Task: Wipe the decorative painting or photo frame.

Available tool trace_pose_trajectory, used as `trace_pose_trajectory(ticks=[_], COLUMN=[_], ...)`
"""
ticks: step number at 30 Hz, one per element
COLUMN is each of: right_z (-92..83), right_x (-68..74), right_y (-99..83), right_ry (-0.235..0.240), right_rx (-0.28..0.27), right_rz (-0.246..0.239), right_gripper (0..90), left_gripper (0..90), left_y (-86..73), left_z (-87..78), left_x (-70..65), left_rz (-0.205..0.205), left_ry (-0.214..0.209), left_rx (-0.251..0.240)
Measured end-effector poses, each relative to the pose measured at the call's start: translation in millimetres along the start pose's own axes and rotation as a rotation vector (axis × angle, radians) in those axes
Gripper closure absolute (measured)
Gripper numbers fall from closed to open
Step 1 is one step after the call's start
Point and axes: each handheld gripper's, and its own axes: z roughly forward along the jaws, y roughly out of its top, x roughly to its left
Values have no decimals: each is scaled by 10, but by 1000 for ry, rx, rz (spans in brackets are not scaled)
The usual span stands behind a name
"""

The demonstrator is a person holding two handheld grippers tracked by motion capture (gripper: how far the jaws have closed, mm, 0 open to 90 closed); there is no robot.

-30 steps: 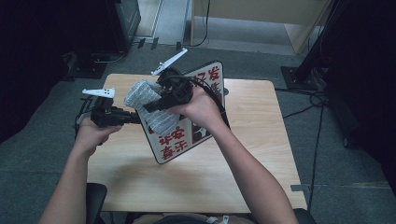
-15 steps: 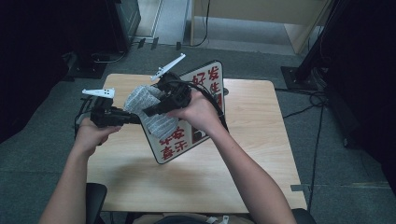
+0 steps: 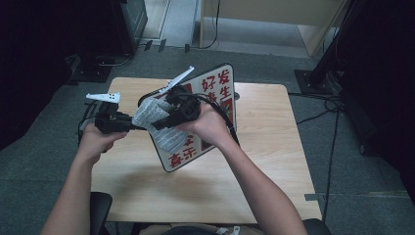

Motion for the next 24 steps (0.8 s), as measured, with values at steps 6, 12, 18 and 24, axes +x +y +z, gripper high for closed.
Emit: trace_pose_trajectory(ticks=[6,12,18,24], right_z=[46,88,127,164], right_x=[-9,-22,-39,-45], right_y=[-54,-123,-197,-242], right_ry=[6,11,18,19], right_rx=[7,8,14,17], right_rz=[4,-1,-1,7], right_gripper=[661,660,659,659], left_gripper=[792,790,789,791], left_y=[-1,-2,-4,-5], left_z=[-1,1,13,12], left_x=[-1,1,-1,-2], left_rz=[-2,-3,-7,-7], left_ry=[-1,-1,0,1], left_rx=[0,1,4,5])
